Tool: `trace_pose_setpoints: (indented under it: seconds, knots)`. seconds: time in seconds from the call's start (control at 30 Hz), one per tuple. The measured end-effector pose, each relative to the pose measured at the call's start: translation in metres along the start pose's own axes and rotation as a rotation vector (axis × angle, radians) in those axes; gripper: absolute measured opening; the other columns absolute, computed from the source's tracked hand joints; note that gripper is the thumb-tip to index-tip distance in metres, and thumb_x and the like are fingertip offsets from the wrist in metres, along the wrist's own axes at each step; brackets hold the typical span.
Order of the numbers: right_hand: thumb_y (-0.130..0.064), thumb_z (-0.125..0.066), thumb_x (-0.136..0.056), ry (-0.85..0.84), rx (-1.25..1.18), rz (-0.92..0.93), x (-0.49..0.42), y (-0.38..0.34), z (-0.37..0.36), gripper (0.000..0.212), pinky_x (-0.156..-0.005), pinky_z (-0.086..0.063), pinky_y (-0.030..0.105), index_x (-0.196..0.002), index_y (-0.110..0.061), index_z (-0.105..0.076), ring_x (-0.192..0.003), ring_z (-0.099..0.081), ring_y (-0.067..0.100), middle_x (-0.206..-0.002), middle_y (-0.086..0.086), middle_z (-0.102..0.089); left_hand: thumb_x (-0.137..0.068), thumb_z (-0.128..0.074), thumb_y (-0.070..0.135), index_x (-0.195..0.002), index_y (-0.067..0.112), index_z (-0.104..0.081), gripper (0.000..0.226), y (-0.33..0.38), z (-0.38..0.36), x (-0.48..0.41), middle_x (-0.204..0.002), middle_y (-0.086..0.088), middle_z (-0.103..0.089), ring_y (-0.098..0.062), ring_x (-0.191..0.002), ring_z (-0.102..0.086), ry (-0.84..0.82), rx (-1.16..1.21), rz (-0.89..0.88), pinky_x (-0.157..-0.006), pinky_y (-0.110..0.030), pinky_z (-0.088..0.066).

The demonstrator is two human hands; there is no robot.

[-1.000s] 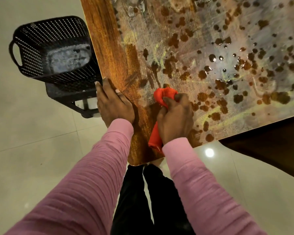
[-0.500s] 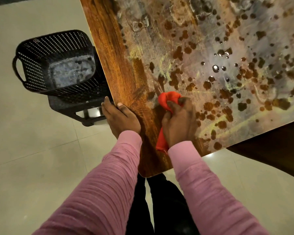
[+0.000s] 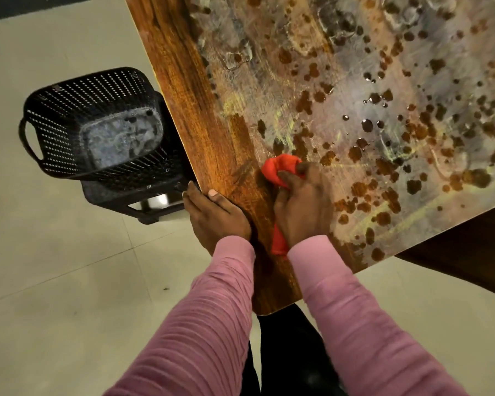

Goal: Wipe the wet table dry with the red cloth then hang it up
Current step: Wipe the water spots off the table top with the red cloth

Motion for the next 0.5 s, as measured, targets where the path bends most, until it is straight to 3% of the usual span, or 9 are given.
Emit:
trace_pose_setpoints:
  seconds: [0.17, 0.23, 0.3, 0.4, 0.5]
  knots:
    - [-0.013, -0.062, -0.078, -0.133, -0.045, 0.273, 0.026, -0.036, -0.017, 0.027, -0.065, -0.051, 0.038, -0.101, -0.021, -0.073, -0.1, -0.053, 0.032, -0.118, 0.007, -0.058, -0.094, -0.029, 0.031, -0.142, 0.006, -0.039, 0.055, -0.001, -0.001, -0.005, -0.144, -0.021, -0.042, -0.041, -0.122, -0.048, -0.045, 0.014, -0.018, -0.093, -0.052, -0.044]
    - [-0.014, -0.061, -0.081, -0.178, -0.042, 0.359, 0.022, -0.034, -0.015, 0.027, -0.064, -0.053, 0.039, -0.104, -0.021, -0.072, -0.101, -0.053, 0.032, -0.119, 0.007, -0.058, -0.095, -0.03, 0.03, -0.142, 0.007, -0.039, 0.054, 0.0, 0.0, -0.003, -0.144, -0.02, -0.041, -0.041, -0.121, -0.049, -0.046, 0.005, -0.027, -0.092, -0.052, -0.044]
    - [-0.014, -0.061, -0.082, -0.147, -0.016, 0.307, 0.007, -0.02, -0.008, 0.027, -0.069, -0.051, 0.037, -0.107, -0.022, -0.072, -0.104, -0.052, 0.032, -0.121, 0.008, -0.057, -0.098, -0.031, 0.028, -0.142, 0.008, -0.038, 0.049, 0.001, -0.001, -0.001, -0.145, -0.018, -0.041, -0.041, -0.121, -0.049, -0.038, -0.019, -0.026, -0.092, -0.054, -0.044]
    - [-0.015, -0.059, -0.085, -0.034, 0.001, 0.081, -0.023, -0.003, -0.001, 0.028, -0.087, -0.045, 0.04, -0.11, -0.022, -0.07, -0.108, -0.05, 0.032, -0.123, 0.009, -0.055, -0.101, -0.032, 0.027, -0.143, 0.011, -0.036, 0.045, 0.0, -0.001, 0.001, -0.147, -0.015, -0.04, -0.039, -0.122, -0.049, -0.033, -0.055, -0.01, -0.092, -0.055, -0.045]
    - [-0.016, -0.059, -0.084, 0.005, 0.007, -0.028, -0.024, -0.01, -0.005, 0.029, -0.084, -0.042, 0.036, -0.109, -0.024, -0.07, -0.108, -0.05, 0.03, -0.122, 0.006, -0.054, -0.1, -0.032, 0.026, -0.143, 0.011, -0.036, 0.046, 0.0, -0.001, 0.0, -0.147, -0.016, -0.039, -0.039, -0.123, -0.048, -0.025, -0.075, -0.018, -0.095, -0.054, -0.043]
Point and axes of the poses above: each hand's wrist, its own x-axis away from the middle knuckle, its own z-axis out of the back of the hand, y = z × x, the point moved 4 cm from there along -x, towards the middle knuckle
